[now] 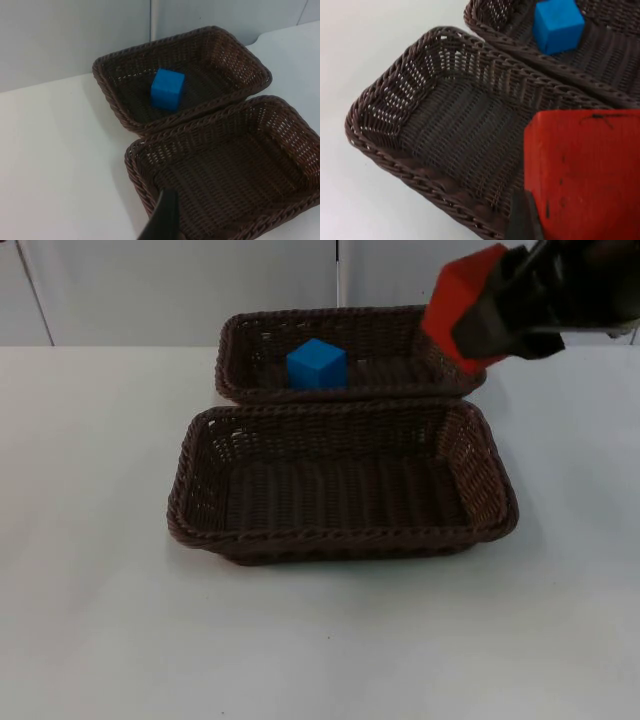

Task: Pick up one cube with the left hand and place it into the upper basket. Pick up one cube with the right hand and place it into the lower basket.

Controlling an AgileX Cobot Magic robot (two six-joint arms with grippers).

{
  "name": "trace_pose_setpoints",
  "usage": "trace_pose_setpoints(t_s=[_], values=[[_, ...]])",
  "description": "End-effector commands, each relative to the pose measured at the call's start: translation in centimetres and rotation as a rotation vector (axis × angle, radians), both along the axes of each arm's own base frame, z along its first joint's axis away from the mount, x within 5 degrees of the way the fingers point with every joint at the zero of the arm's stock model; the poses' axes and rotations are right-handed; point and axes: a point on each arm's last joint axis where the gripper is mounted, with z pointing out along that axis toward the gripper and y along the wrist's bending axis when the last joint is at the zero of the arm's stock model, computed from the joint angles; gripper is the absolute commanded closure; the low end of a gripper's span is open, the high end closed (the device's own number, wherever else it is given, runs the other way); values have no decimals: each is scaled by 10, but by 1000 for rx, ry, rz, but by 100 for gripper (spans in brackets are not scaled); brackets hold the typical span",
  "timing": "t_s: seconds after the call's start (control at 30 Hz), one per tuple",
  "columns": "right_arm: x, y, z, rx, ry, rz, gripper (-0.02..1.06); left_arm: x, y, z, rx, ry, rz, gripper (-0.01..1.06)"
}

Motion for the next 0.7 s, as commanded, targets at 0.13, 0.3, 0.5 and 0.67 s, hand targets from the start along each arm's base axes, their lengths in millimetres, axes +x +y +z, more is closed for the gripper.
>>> trace_pose_setpoints(t_s=[0.13,0.3,0.5,0.67], values=[[8,9,-18,-23,32,7,105,-1,0,0,-16,-5,3,25],[24,20,-30,-77,92,1,105,-1,0,0,-16,-7,3,25],[51,40,-40,-88,111,-4,105,-1,0,0,-16,-7,3,25],[74,57,-62,-143,181,-16,105,-1,0,0,-16,-7,3,25]])
